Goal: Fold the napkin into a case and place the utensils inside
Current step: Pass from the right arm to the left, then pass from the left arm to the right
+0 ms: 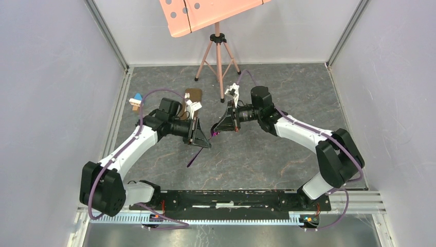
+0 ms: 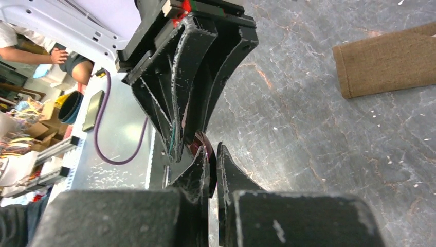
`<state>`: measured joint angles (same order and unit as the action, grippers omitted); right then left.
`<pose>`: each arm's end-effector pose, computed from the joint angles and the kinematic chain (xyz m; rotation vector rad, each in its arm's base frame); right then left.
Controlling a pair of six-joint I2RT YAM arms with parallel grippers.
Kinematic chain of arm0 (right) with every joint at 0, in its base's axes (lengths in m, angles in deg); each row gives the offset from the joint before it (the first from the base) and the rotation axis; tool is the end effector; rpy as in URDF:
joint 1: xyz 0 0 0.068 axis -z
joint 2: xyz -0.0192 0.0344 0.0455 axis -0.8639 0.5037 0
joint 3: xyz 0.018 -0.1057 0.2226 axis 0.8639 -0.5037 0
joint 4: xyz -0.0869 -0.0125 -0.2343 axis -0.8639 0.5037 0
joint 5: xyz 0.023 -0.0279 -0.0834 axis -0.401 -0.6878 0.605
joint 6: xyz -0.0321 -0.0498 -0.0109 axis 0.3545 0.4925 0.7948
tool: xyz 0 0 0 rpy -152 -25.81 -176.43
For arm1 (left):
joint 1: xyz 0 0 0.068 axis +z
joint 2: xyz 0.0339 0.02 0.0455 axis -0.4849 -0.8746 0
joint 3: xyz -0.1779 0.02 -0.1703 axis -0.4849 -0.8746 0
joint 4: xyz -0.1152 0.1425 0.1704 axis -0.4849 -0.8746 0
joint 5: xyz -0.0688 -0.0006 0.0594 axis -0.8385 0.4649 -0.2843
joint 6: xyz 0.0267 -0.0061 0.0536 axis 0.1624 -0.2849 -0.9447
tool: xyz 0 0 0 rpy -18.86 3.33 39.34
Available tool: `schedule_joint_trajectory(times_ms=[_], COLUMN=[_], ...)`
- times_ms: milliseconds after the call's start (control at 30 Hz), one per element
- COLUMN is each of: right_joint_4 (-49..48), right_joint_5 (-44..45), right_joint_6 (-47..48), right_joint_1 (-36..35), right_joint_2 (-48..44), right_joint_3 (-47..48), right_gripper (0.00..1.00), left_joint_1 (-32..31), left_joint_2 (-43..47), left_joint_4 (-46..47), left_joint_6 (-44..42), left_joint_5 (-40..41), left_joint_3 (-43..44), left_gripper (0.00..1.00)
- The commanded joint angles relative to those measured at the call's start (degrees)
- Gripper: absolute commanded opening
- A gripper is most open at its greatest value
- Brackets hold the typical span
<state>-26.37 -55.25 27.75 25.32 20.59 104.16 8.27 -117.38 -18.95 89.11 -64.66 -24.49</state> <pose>0.2596 0.2241 0.2414 -0.9983 1.7814 1.5821 0.2132 -0.1196 0.2285 0.4576 2.4788 -1.4848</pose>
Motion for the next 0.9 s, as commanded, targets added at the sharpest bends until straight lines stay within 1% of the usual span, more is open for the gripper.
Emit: schedule_joint_trajectory(times_ms=[0,33,67,100,133,200,233,267,300,433,500,667,767,867], right_joint_4=[-3.8,-3.0,-2.5,-4.0,-8.5,-25.9,-36.1,-43.0,-47.6,-62.5,-66.7,-65.4,-65.2,-62.7], right_joint_5=[0.2,2.3,4.7,7.6,8.9,11.6,13.6,15.7,17.3,21.0,22.9,27.2,28.5,30.0], right_joint_6=[-2.7,-2.7,-3.3,-6.2,-11.6,-26.3,-32.1,-37.7,-41.3,-51.6,-54.7,-55.3,-55.4,-53.8], right_joint_1=[0.3,0.3,0.5,0.8,1.2,1.5,1.4,1.3,1.2,0.9,0.3,-0.9,-1.2,-1.2], right_joint_2=[-2.7,-3.0,-3.4,-3.9,-4.6,-6.0,-6.5,-6.8,-6.8,-4.4,-3.1,-0.9,0.4,0.2], right_joint_3=[-0.3,-0.6,-1.2,-2.6,-5.2,-13.5,-16.9,-19.7,-21.5,-25.6,-26.3,-25.8,-25.5,-26.3], right_gripper=[0.03,0.11,0.22,0.32,0.39,0.48,0.52,0.55,0.57,0.57,0.56,0.51,0.46,0.48], left_joint_1=[-0.5,-0.5,-0.5,-0.4,-0.4,-0.3,-0.1,-0.2,-0.2,-0.1,-0.1,-0.2,-0.1,-0.2], left_joint_2=[0.9,1.6,2.6,3.4,4.3,5.6,5.8,6.0,6.1,6.8,6.7,7.2,7.6,8.4], left_joint_4=[0.0,0.0,0.7,1.6,3.4,7.4,9.6,11.4,13.4,18.0,19.6,27.5,28.2,28.6], left_joint_6=[-3.9,-3.8,-3.3,-2.5,-1.4,1.9,3.9,5.5,7.2,10.8,12.0,18.1,18.8,19.7], left_joint_5=[-1.3,-0.4,0.3,0.6,0.9,0.9,0.6,0.0,-0.4,-0.6,-0.4,-0.7,0.0,1.5], left_joint_3=[-0.3,-0.2,-0.4,-0.6,-1.0,-2.1,-2.6,-3.1,-3.6,-4.9,-5.3,-8.2,-8.3,-8.3], left_gripper=[0.11,0.03,0.02,0.02,0.02,0.02,0.02,0.02,0.02,0.02,0.02,0.02,0.02,0.02])
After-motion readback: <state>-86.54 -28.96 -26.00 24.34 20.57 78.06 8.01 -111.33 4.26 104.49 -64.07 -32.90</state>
